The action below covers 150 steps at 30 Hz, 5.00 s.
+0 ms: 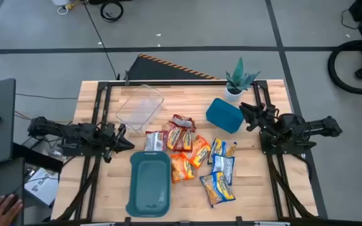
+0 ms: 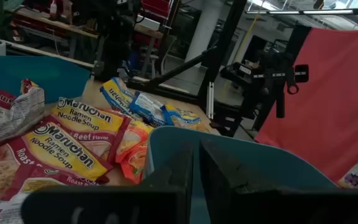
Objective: Sort Maruchan noodles
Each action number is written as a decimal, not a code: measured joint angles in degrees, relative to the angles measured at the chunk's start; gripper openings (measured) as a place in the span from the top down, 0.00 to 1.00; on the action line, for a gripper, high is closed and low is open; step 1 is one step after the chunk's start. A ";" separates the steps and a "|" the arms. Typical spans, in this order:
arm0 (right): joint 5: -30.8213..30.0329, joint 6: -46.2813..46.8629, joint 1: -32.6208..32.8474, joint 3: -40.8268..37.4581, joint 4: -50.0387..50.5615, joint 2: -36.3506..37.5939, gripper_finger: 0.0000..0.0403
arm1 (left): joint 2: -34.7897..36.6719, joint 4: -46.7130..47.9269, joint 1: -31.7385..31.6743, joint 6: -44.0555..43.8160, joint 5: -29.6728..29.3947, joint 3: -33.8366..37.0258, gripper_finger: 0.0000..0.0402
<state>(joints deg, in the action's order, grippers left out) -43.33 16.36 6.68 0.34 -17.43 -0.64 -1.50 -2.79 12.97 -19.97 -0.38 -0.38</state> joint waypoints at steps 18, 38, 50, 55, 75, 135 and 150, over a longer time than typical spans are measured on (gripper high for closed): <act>0.00 0.00 -0.01 0.00 0.00 0.02 0.62 | 0.01 0.00 -0.01 0.00 0.00 0.00 0.92; 0.00 0.00 -0.01 0.00 -0.01 0.01 0.62 | 0.01 0.00 -0.01 0.00 0.01 0.01 0.92; 0.00 0.00 -0.01 0.00 0.00 0.02 0.62 | 0.02 0.01 -0.01 0.00 0.00 0.00 0.92; 0.00 0.00 -0.02 0.00 -0.02 0.02 0.62 | 0.02 0.00 0.00 0.00 0.00 0.00 0.92; -0.04 0.02 -0.02 0.00 -1.24 0.02 0.62 | 0.02 -2.93 0.00 -19.47 -7.69 0.00 0.92; 28.92 -19.08 -10.69 51.48 20.64 -83.02 0.46 | -0.15 -9.39 -0.02 16.81 -35.87 -1.70 0.95; 33.13 -19.90 -14.84 71.65 39.15 -102.90 0.42 | -0.04 1.98 -0.02 11.15 -37.11 -5.73 0.97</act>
<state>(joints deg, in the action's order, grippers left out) -10.20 -3.54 -8.16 71.98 21.72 -103.54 -1.54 -0.80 12.95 -8.81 -37.49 -6.11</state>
